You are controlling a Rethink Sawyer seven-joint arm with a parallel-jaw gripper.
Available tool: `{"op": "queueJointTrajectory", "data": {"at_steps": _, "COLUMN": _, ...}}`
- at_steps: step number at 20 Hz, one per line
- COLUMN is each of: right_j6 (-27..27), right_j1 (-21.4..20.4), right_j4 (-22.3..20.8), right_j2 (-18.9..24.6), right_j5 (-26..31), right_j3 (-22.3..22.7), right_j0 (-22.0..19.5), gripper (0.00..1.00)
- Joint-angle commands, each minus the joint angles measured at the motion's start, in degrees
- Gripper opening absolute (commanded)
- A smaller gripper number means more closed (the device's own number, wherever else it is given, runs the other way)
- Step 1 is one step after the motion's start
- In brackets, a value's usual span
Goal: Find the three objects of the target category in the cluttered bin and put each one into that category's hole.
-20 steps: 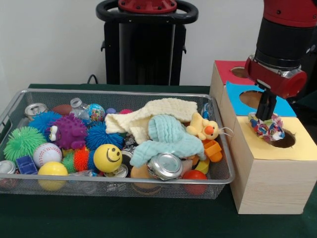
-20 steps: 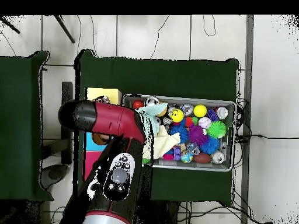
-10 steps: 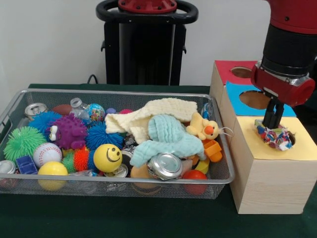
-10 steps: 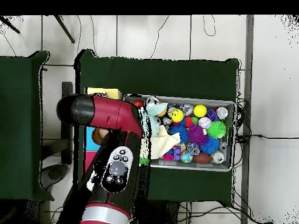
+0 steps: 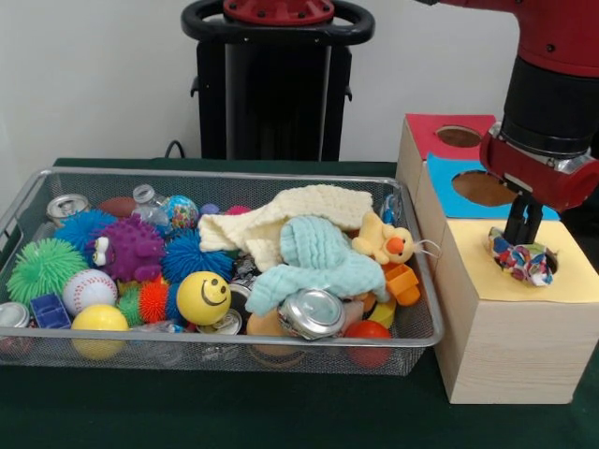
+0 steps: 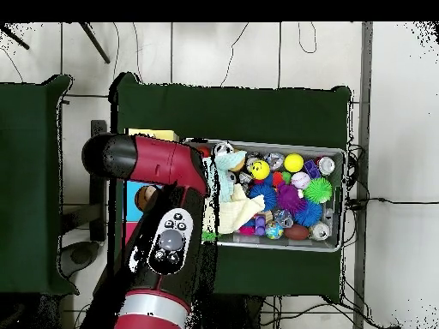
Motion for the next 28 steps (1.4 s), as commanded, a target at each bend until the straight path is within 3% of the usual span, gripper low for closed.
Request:
{"op": "queueJointTrajectory", "data": {"at_steps": 1, "right_j6": 10.01, "right_j1": 5.28, "right_j4": 2.22, "right_j2": 5.49, "right_j5": 2.29, "right_j3": -2.0, "right_j0": -1.02, "gripper": 0.0}}
{"op": "queueJointTrajectory", "data": {"at_steps": 19, "right_j6": 8.74, "right_j1": 8.54, "right_j4": 2.38, "right_j2": 5.34, "right_j5": -0.67, "right_j3": -2.18, "right_j0": -1.03, "gripper": 0.0}}
{"op": "queueJointTrajectory", "data": {"at_steps": 28, "right_j6": 8.02, "right_j1": 7.6, "right_j4": 2.81, "right_j2": 5.42, "right_j5": -0.05, "right_j3": -0.57, "right_j0": -0.8, "gripper": 0.0}}
